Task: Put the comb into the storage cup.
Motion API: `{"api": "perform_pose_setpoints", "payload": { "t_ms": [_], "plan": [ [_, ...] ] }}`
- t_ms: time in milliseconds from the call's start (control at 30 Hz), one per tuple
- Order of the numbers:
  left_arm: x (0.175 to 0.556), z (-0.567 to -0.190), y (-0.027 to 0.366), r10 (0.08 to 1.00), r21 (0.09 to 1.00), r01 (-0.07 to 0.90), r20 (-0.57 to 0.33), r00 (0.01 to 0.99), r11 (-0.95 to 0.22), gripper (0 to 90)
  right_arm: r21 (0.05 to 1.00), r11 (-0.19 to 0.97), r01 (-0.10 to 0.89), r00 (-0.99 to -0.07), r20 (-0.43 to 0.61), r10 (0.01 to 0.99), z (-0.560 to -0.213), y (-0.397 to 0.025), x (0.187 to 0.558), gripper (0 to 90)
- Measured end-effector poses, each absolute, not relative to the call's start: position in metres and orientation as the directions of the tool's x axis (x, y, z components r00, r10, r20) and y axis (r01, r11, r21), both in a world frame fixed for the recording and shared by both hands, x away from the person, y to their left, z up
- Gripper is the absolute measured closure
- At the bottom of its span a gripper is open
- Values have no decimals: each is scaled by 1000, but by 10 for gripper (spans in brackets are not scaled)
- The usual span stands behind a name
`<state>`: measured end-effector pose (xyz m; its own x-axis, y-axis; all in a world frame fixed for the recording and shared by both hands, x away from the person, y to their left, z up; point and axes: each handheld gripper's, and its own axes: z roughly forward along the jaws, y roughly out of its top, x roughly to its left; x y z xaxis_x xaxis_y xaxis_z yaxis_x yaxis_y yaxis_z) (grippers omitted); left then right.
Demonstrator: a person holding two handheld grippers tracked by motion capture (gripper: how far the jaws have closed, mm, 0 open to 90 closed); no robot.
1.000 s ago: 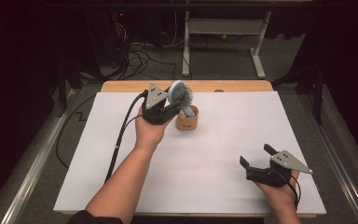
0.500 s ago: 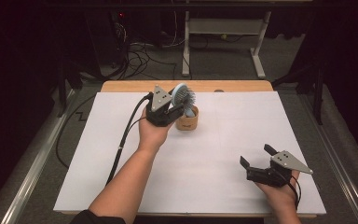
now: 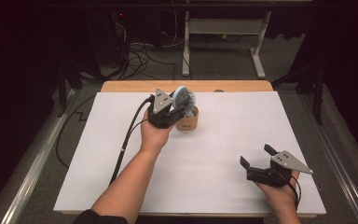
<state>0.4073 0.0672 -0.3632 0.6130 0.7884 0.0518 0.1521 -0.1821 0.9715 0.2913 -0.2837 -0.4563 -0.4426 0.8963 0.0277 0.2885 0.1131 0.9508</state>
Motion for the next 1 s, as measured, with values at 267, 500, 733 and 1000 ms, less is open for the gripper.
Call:
{"api": "perform_pose_setpoints", "payload": {
  "t_ms": [267, 500, 733, 1000],
  "plan": [
    [407, -367, 65, 786, 974, 138, 59, 616, -182, 540, 951, 112, 288, -443, 28, 896, -457, -284, 292, 1],
    [407, -368, 63, 783, 974, 128, 71, 618, -189, 526, 951, 114, 289, -443, 27, 896, -457, -283, 291, 1],
    [407, -370, 61, 784, 973, 128, 76, 616, -194, 517, 950, 115, 289, -443, 26, 896, -457, -283, 291, 2],
    [409, -371, 60, 780, 971, 141, 65, 623, -194, 472, 950, 115, 291, -440, 27, 898, -457, -284, 292, 2]
  ]
}}
